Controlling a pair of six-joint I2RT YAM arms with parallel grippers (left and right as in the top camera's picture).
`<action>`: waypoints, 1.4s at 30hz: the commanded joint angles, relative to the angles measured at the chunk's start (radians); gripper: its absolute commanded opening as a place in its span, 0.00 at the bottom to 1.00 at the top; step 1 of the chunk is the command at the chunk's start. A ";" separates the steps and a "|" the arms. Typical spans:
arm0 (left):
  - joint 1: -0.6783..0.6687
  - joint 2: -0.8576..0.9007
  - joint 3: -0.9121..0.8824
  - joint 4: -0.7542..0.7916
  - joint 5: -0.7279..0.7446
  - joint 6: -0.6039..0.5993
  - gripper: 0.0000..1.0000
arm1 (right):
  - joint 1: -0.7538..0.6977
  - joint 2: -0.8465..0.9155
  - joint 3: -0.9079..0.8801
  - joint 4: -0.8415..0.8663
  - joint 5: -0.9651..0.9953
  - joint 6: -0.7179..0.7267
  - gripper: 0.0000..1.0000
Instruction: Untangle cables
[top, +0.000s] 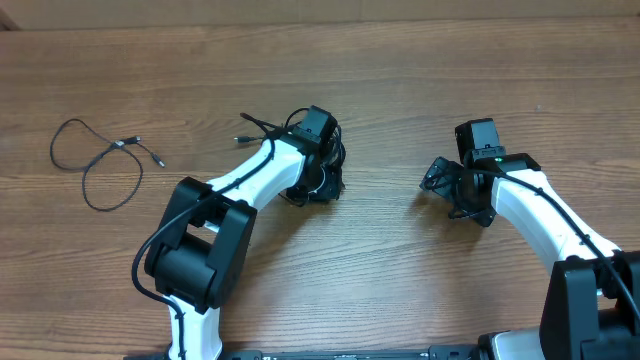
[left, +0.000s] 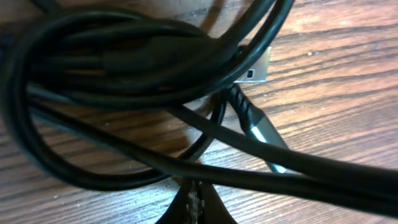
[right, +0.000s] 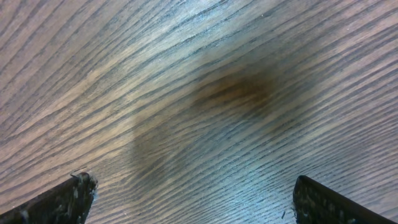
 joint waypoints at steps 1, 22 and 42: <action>-0.015 -0.002 -0.013 0.003 -0.113 -0.040 0.04 | -0.002 -0.009 0.002 0.004 0.013 -0.005 1.00; -0.015 0.000 -0.014 0.025 -0.115 -0.047 0.04 | -0.002 -0.010 0.002 0.004 0.013 -0.005 1.00; -0.016 0.000 -0.014 0.026 -0.116 -0.058 0.04 | -0.002 -0.009 0.002 0.008 0.013 -0.005 1.00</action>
